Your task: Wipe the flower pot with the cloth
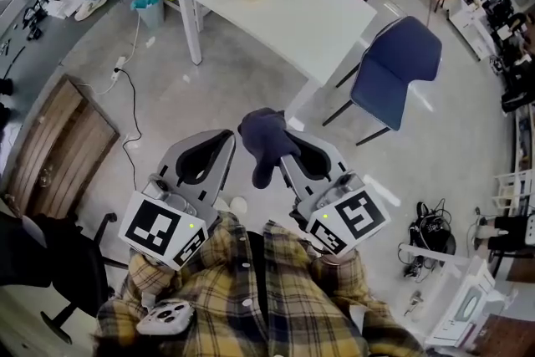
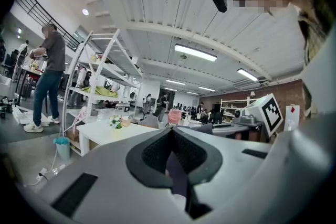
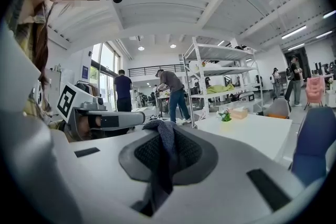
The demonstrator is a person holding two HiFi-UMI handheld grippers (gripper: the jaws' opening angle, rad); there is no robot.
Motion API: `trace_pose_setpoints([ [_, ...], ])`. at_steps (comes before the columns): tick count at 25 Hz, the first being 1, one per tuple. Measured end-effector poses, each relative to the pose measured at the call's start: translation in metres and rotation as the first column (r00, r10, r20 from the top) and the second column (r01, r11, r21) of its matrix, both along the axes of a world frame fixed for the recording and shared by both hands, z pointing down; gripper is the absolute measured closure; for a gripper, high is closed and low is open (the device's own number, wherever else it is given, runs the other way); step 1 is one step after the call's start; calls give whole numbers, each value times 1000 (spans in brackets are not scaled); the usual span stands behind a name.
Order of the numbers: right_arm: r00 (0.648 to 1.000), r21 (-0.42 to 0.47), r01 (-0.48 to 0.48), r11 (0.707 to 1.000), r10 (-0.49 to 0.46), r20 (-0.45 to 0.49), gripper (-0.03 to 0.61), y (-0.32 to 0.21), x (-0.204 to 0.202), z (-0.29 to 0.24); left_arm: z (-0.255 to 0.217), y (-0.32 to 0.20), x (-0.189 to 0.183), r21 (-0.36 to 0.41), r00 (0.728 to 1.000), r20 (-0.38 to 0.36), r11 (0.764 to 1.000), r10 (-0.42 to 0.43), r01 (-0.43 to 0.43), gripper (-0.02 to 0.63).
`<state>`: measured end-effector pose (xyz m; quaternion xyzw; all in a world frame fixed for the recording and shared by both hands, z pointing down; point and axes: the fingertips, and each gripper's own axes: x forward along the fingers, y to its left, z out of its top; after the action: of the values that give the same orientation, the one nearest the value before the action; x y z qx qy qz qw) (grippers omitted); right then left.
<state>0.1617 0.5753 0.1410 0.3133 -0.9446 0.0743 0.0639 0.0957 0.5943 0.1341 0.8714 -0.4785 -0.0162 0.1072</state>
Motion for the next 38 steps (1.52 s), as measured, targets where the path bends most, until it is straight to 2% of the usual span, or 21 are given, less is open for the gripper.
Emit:
trace_pose_setpoints([
  [10,1000,-48,14,999,-14,-3,563,-21,-15,15,18,-16,-20,-43,999,-6,998,-39,39,606],
  [17,1000,-63,1,998,-2,-13,563,-64,-38,21,22,-62,-46,-44,1000,-9,999,-26,26,606],
  [28,996,-57,-90,994,90,-14,564,-184,-107,11,12,-190,-111,-37,996,13,996,85,-85,606],
  [38,966,-66,-256,964,257,5,563,-265,-133,18,25,-271,-158,-50,979,24,978,203,-201,606],
])
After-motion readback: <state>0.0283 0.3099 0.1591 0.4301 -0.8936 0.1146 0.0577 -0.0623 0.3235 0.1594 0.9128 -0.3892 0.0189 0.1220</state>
